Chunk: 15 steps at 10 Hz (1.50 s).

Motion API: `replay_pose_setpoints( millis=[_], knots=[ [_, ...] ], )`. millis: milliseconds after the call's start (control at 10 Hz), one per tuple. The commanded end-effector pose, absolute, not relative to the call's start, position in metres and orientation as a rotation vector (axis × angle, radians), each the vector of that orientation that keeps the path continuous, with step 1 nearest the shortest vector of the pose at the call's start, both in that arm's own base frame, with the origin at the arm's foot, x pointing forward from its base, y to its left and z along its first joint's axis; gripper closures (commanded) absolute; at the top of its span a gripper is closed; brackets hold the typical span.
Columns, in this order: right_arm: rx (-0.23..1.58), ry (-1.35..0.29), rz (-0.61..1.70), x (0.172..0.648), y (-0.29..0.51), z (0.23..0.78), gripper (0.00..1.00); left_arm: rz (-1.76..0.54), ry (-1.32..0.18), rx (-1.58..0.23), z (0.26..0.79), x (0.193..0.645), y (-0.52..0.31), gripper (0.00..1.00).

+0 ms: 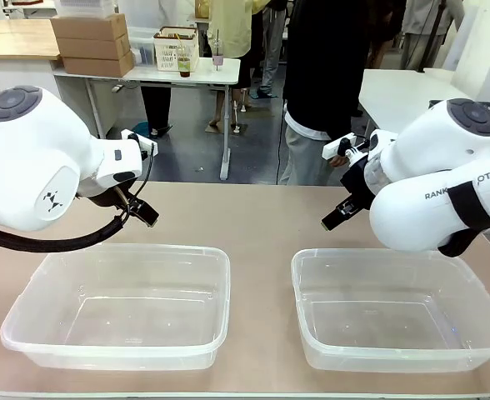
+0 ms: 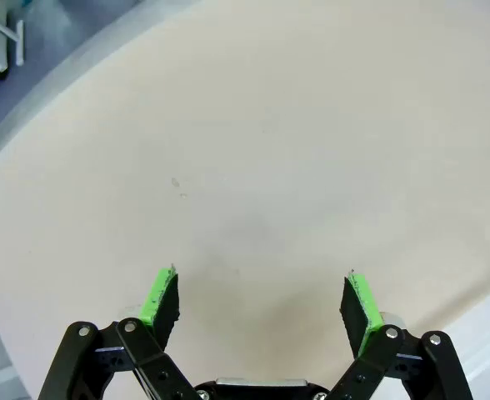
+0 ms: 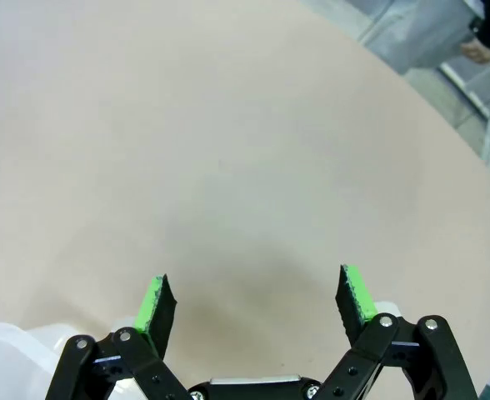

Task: Sort the waste into each basket.
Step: Pick up the Organizing box on the left side of the table and lift it.

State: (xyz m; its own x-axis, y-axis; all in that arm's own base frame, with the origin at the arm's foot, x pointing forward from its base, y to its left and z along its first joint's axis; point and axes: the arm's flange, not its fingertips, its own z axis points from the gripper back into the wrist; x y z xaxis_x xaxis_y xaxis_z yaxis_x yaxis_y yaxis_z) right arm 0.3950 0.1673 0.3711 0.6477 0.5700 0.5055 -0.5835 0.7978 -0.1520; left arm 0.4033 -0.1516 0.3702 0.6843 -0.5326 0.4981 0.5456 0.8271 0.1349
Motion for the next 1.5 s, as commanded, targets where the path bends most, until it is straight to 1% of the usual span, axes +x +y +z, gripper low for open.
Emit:
replay_pose_setpoints(
  millis=[0,100,200,300,400,500,600,700,800,900,1000,1100,1200,1300,1400],
  knots=[
    [0.025,-0.529,0.641,0.365,0.165,0.411,0.00,-0.615,-0.553,-0.008,0.409,0.384,-0.146,0.00],
    [0.035,-0.531,0.591,0.321,0.157,0.451,0.00,-0.615,-0.510,-0.060,0.450,0.351,-0.139,0.00],
    [0.014,-0.594,0.552,0.269,0.145,0.480,0.00,-0.477,-0.413,0.026,0.483,0.311,-0.136,0.00],
    [-0.069,-0.668,0.511,0.220,0.136,0.490,0.00,-0.581,-0.516,-0.019,0.498,0.270,-0.128,0.00],
    [-0.092,-0.666,0.518,0.200,0.137,0.479,0.00,-0.596,-0.537,-0.033,0.496,0.258,-0.127,0.00],
    [-0.249,-0.675,0.468,0.203,0.145,0.459,0.00,-0.541,-0.593,-0.019,0.475,0.264,-0.135,0.00],
    [-0.029,-0.649,0.540,0.297,0.171,0.535,0.00,-0.576,-0.509,0.003,0.515,0.312,-0.143,0.00],
    [-0.109,-0.678,0.518,0.267,0.175,0.553,0.00,-0.576,-0.509,0.003,0.515,0.312,-0.143,0.00],
    [0.159,-0.495,0.584,0.290,0.180,0.530,0.00,-0.578,-0.550,0.002,0.539,0.289,-0.145,0.00],
    [0.364,-0.345,0.479,0.290,0.168,0.524,0.00,-0.735,-0.431,-0.303,0.537,0.284,-0.139,0.00],
    [0.652,-0.155,0.287,0.286,0.144,0.524,0.00,-0.771,-0.335,-0.645,0.540,0.282,-0.117,0.00],
    [0.903,-0.034,0.098,0.281,0.109,0.518,0.00,-0.740,-0.290,-0.919,0.536,0.281,-0.086,0.00],
    [1.097,-0.036,-0.062,0.271,0.070,0.506,0.00,-0.640,-0.281,-1.113,0.526,0.278,-0.051,0.00],
    [1.242,-0.126,-0.210,0.253,0.029,0.492,0.00,-0.482,-0.319,-1.237,0.509,0.274,-0.018,0.00],
    [1.300,-0.209,-0.364,0.227,-0.011,0.474,0.00,-0.303,-0.351,-1.332,0.488,0.265,0.009,0.00]
  ],
)
